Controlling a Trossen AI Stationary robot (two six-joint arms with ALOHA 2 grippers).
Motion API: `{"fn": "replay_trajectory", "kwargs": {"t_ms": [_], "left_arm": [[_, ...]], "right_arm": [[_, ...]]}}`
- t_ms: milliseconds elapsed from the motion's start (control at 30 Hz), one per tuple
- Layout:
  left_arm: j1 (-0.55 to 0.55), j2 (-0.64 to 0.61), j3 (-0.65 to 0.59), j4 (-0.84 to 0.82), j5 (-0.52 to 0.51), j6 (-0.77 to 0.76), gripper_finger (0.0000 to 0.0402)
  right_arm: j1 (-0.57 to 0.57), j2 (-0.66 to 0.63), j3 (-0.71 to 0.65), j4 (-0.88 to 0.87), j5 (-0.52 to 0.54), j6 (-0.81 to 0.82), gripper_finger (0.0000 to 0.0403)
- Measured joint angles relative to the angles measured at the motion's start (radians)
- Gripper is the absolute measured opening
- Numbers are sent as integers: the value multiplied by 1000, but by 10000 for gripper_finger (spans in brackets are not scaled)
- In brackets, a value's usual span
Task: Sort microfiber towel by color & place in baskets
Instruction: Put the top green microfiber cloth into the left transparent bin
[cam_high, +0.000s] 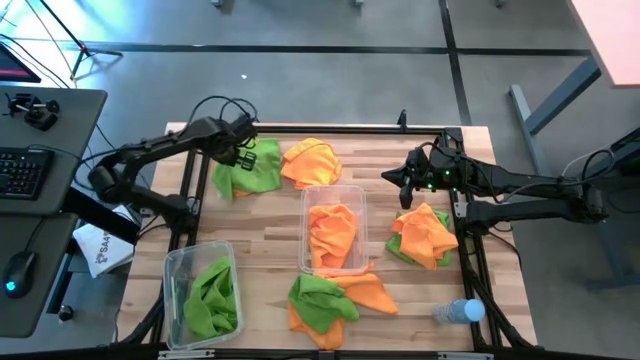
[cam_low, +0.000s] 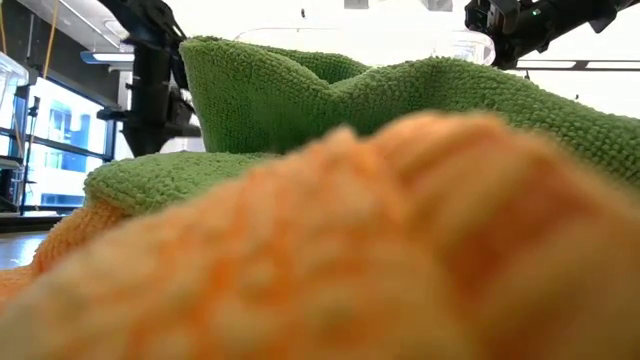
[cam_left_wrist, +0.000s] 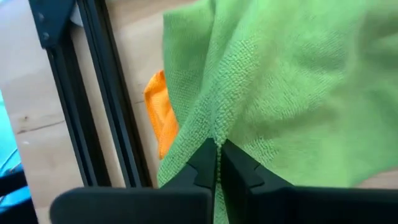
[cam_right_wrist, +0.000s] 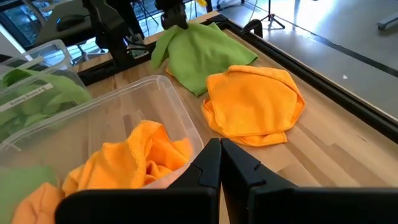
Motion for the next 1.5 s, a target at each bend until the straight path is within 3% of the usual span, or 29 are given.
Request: {"fn": "replay_trajectory", "kwargs": {"t_ms": [333, 633, 1267, 1500], "left_arm": [[-81, -347, 38, 17, 44, -32, 1], [-209, -560, 165, 98, 67, 91, 0], [-471, -603, 378, 104, 318, 185, 0], [-615, -586, 396, 102, 317, 148, 0]], "right_arm": [[0, 0, 0, 0, 33, 2, 0], [0, 0, 0, 5, 76, 2, 0], [0, 10, 1, 5, 78, 5, 0], [1, 22, 1, -3, 80, 97, 0]]}}
